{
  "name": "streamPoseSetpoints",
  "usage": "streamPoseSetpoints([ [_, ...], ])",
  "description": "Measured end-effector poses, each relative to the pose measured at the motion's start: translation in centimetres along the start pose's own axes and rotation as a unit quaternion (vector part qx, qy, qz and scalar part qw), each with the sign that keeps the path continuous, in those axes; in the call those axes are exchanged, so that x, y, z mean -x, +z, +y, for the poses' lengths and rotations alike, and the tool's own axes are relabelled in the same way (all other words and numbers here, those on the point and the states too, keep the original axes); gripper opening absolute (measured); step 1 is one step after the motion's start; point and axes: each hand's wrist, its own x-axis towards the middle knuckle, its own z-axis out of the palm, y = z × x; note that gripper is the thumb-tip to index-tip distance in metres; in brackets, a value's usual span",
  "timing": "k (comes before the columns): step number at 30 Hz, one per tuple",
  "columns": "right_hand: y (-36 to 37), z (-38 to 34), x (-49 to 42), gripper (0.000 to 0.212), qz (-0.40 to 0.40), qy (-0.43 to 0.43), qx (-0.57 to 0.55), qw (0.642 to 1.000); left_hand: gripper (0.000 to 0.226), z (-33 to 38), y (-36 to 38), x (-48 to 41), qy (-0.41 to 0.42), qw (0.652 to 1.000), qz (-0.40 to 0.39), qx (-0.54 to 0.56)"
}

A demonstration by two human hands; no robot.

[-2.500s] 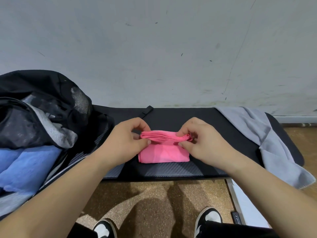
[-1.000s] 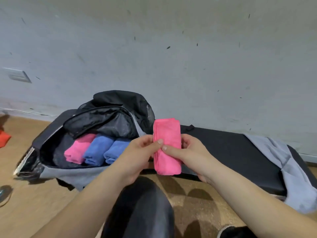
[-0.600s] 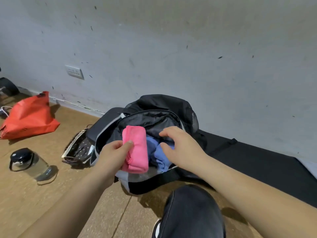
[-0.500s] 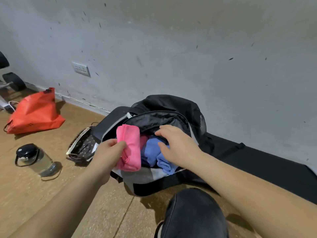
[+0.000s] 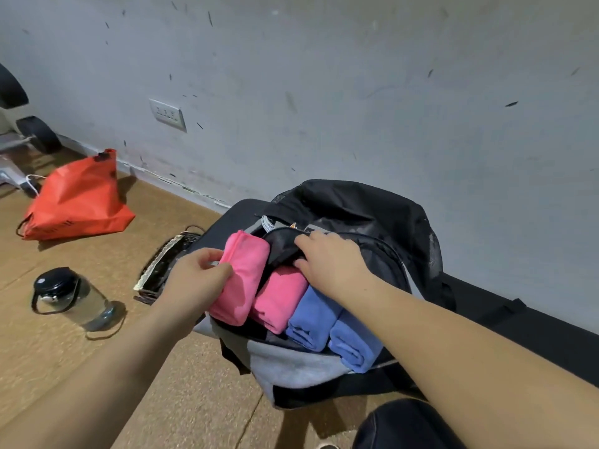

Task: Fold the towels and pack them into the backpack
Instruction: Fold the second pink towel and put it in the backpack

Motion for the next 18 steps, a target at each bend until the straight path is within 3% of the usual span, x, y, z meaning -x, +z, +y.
streamPoseSetpoints([
  [3, -1.1, 0.6, -0.5, 0.023, 0.039, 0.052, -0.065, 0.996, 0.033, -0.5, -1.0, -0.5, 0.010, 1.000, -0.005, -0.014],
  [7, -3.2, 2.8, -1.6, 0.029, 0.060, 0.133, -0.213, 0.966, 0.023, -0.6, -0.9, -2.2, 0.023, 0.999, 0.002, -0.047],
  [9, -4.0, 3.6, -1.6, 0.028, 0.080, 0.143, -0.243, 0.956, 0.016, 0.0, -0.3, -2.8, 0.045, 0.995, -0.040, -0.077],
  [12, -3.9, 3.7, -1.3, 0.025, 0.087, 0.126, -0.252, 0.956, 0.016, 0.4, 0.7, -3.5, 0.088, 0.980, -0.093, -0.150],
  [15, -2.6, 3.1, -0.6, 0.022, 0.059, 0.060, -0.241, 0.967, 0.021, 0.3, 1.3, -3.9, 0.126, 0.959, -0.031, -0.251],
  [18, -1.1, 2.3, 0.4, 0.047, -0.009, -0.021, -0.218, 0.976, 0.024, 0.0, 1.0, -3.4, 0.114, 0.968, -0.021, -0.223],
])
